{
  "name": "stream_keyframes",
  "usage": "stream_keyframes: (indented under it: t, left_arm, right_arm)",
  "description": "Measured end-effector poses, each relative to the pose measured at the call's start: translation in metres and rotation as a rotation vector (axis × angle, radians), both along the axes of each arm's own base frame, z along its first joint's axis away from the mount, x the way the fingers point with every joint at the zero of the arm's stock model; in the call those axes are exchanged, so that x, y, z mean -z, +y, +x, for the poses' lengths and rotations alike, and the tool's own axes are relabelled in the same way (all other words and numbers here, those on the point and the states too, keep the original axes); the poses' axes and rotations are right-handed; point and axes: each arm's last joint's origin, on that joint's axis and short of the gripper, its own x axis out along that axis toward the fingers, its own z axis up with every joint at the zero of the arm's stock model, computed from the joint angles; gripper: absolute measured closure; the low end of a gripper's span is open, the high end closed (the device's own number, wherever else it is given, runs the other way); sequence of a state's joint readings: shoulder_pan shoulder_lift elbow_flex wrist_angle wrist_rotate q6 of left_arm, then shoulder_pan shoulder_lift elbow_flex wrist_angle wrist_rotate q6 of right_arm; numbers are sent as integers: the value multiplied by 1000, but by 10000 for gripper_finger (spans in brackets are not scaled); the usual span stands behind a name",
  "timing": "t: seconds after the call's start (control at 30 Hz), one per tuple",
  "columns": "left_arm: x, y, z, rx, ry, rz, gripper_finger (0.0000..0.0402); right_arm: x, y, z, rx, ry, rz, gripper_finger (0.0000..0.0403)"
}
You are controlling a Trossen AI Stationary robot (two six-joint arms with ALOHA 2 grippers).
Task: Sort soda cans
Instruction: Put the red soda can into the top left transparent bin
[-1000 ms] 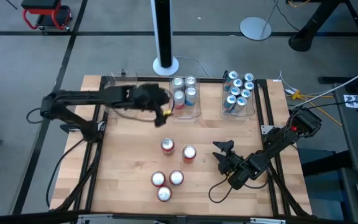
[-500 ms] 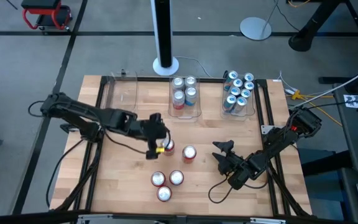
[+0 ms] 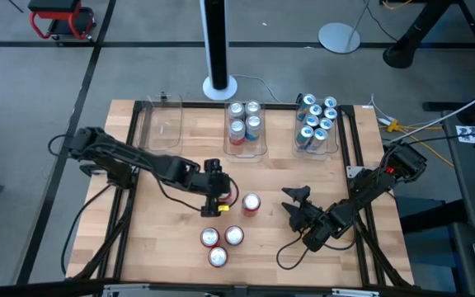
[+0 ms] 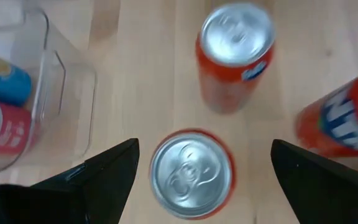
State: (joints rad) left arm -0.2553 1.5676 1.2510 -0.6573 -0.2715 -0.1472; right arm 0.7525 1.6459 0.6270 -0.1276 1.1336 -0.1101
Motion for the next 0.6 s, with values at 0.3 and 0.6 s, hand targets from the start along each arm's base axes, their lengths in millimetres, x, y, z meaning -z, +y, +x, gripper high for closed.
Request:
stream_keyframes:
  t: [0.3, 0.6]
  left_arm:
    - [18, 6, 7, -11, 90, -7, 50]
    - [33, 12, 14, -51, 140, -11, 50]
  right_arm:
    - [0, 0, 0, 0, 0, 0, 29]
    - [0, 0, 0, 0, -3, 3, 29]
